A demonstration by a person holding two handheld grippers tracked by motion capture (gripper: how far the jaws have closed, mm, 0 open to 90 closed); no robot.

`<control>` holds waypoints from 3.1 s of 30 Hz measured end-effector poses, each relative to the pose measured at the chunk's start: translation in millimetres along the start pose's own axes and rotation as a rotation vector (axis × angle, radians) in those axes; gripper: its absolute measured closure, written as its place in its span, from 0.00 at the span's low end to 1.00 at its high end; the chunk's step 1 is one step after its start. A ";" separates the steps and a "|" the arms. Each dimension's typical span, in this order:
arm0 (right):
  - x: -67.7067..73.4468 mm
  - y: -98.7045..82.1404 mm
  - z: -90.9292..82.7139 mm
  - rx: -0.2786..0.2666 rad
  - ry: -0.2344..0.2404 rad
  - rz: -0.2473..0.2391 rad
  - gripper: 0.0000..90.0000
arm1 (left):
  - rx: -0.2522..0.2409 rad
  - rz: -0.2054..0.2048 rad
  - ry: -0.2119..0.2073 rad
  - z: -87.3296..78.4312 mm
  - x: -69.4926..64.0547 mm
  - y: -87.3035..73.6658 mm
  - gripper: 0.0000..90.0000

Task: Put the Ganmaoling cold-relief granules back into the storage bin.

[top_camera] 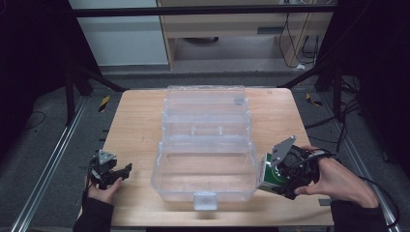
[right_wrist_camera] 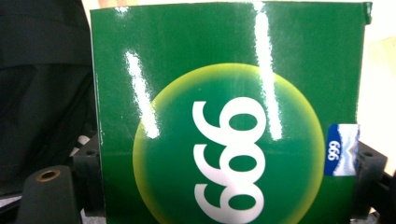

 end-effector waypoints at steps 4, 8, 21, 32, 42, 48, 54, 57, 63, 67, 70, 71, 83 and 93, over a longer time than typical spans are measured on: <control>-2.4 9.6 -2.1 -0.008 -0.005 -0.015 0.18 | 0.007 0.004 0.001 0.9 -1.1 -0.7 0.44; -6.9 19.7 -3.2 -0.017 -0.017 -0.030 0.18 | 0.014 0.002 -0.001 1.8 -1.2 -1.6 0.48; -11.7 51.9 5.5 -0.044 0.002 -0.069 0.18 | 0.013 0.003 -0.007 1.5 -2.0 -1.3 0.52; -10.2 79.7 21.9 -0.048 0.028 -0.114 0.18 | 0.014 0.008 -0.001 0.9 -1.5 -1.6 0.53; -7.5 96.0 44.9 -0.034 0.035 -0.160 0.18 | 0.015 0.012 0.000 0.9 -1.2 -1.6 0.54; -5.3 92.5 56.3 -0.011 0.050 -0.159 0.18 | 0.014 0.014 0.001 0.7 -1.0 -1.6 0.54; -2.5 88.7 66.1 0.035 0.051 -0.174 0.18 | 0.017 0.021 0.005 0.9 -0.9 -1.8 0.55; -1.9 89.4 70.3 0.038 0.056 -0.184 0.18 | 0.017 0.021 0.003 0.9 -0.6 -2.0 0.55; -3.4 83.1 80.9 0.050 0.063 -0.157 0.18 | 0.015 0.022 0.001 0.7 -0.5 -1.9 0.55; -3.7 77.5 88.5 0.060 0.065 -0.149 0.18 | 0.016 0.025 0.003 0.5 -0.7 -2.0 0.55; -4.4 72.1 95.9 0.079 0.067 -0.156 0.18 | 0.017 0.026 0.004 0.7 -0.6 -2.2 0.55; -4.6 70.4 98.2 0.084 0.070 -0.157 0.18 | 0.017 0.027 0.004 0.5 -0.7 -2.2 0.55; -5.1 64.4 114.6 0.108 0.078 -0.162 0.17 | 0.015 0.027 0.006 -0.4 0.5 -2.5 0.55; -4.8 63.0 119.9 0.126 0.071 -0.168 0.16 | 0.019 0.029 0.003 0.1 0.5 -2.8 0.55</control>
Point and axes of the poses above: each handheld gripper's, and its own axes: z roughly forward along the jaws, y roughly out of its top, x roughly to its left, the point moved 9 cm from there along z, roughly forward along the jaws, and after that the axes turned 1 degree about y, right-handed, at the moved point
